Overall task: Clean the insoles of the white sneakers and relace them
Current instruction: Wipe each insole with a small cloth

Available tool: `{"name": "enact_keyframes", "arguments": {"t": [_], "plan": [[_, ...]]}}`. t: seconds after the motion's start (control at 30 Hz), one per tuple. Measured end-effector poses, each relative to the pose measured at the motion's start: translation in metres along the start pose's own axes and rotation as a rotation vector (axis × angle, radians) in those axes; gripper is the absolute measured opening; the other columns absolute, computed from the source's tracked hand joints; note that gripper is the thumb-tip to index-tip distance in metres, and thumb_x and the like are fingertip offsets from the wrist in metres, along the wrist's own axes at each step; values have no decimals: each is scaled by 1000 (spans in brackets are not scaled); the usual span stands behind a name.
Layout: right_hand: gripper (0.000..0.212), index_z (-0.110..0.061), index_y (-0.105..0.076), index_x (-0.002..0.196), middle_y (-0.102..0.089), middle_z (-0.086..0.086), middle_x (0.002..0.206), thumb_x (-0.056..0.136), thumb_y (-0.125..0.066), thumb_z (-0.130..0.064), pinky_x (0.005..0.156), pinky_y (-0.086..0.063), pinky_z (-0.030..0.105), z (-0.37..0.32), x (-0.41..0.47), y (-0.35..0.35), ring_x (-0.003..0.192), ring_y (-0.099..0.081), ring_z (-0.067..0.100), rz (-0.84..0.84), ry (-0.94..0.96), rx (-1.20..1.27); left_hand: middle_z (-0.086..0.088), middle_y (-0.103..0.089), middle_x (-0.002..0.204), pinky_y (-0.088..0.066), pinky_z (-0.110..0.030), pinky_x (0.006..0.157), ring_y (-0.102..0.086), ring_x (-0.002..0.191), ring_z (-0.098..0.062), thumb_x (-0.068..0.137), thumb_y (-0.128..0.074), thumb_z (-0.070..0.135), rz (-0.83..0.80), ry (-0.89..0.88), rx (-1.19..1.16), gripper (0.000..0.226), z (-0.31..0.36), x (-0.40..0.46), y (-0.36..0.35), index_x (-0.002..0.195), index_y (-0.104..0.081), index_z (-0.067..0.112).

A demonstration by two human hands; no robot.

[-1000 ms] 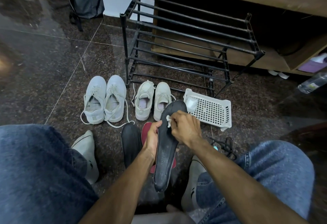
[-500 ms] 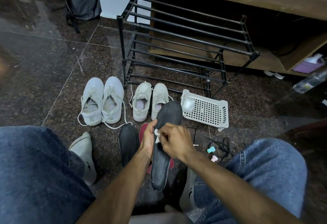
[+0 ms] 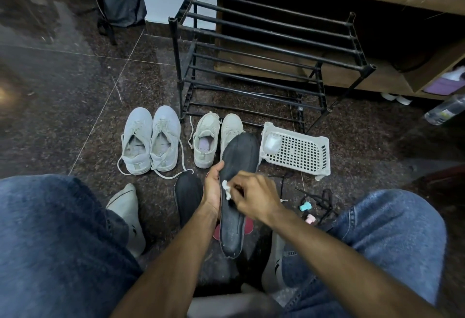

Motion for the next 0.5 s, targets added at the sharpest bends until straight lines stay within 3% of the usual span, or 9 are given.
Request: {"name": "enact_keyframes", "arguments": {"t": [0.1,0.2,0.27,0.4,0.5], "plan": [[22,-20,-70,105,-67,-4,104,91,-53,-22,84,-54,43,13,18,12,91,-65,23,77,-96,-48,-14,-72,80,-55,-30,72,-70,68,-22,95,-46,32,-17,58,-5,44,-3,-6,-5,80,-75,4],[21,-19,-71,102,-68,-3,102,89,-54,-21,82,-53,39,2,9,6,89,-65,23,57,-64,2,-14,-72,74,-57,-26,60,-70,62,-22,95,-46,32,-14,76,-16,44,1,-5,-3,77,-75,4],[21,-17,-72,95,-69,-2,97,86,-53,-20,79,-52,37,-14,-13,-4,83,-64,24,7,11,75,-17,-72,78,-57,-30,61,-70,63,-26,95,-47,34,-23,83,-78,42,4,-4,-1,87,-70,0],[19,-23,-72,94,-66,-11,97,87,-55,-22,72,-48,28,-9,-28,-10,82,-62,14,-20,-26,149,-28,-65,103,-54,-40,75,-67,77,-37,92,-44,45,-5,121,-191,58,3,-4,0,115,-61,-6],[14,-27,-73,94,-57,-15,102,88,-62,-22,70,-46,27,6,-20,-9,87,-55,6,71,-145,219,-31,-62,114,-49,-46,93,-64,93,-38,94,-41,45,7,98,-280,59,10,-3,-4,118,-57,-6]]}}
Point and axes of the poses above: each hand's wrist, its own x-axis towards the middle knuckle, its own y-axis out of the back of the hand, z = x × y, the point moved 5 cm from there along x, towards the middle knuckle
